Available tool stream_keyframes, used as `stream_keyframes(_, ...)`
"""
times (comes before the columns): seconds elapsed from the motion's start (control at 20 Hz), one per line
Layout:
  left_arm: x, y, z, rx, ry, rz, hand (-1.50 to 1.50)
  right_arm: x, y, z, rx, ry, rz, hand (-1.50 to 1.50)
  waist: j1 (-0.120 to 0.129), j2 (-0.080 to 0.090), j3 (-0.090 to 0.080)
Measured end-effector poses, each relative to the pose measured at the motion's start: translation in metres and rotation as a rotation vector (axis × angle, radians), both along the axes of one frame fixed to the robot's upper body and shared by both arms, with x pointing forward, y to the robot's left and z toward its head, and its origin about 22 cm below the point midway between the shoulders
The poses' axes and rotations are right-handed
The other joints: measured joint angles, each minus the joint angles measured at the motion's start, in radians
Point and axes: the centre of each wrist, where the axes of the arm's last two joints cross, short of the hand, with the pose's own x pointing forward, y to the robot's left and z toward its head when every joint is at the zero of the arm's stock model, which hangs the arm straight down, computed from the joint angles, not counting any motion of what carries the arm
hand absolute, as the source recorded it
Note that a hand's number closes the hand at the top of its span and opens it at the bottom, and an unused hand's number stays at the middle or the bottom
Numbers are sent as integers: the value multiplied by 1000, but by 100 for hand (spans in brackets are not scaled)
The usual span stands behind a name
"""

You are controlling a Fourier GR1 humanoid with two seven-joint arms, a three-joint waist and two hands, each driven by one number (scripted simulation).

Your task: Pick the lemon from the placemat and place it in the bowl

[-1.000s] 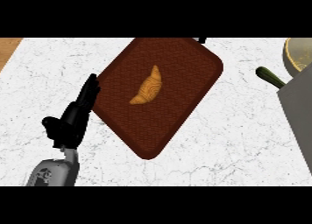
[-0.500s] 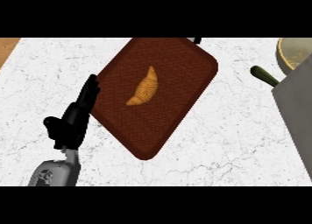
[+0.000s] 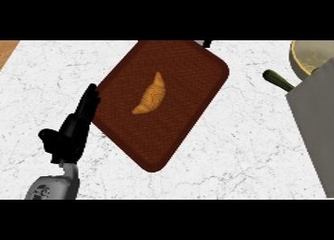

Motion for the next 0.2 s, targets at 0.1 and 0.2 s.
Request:
stream_keyframes(0.1, 1, 0, 2, -6, 5, 1, 0, -5, 1, -1, 7, 3, 20, -150, -1, 0, 0)
stream_keyframes(0.2, 1, -2, 3, -11, 3, 5, 0, -14, 2, -7, 4, 2, 40, -150, -3, -1, -1)
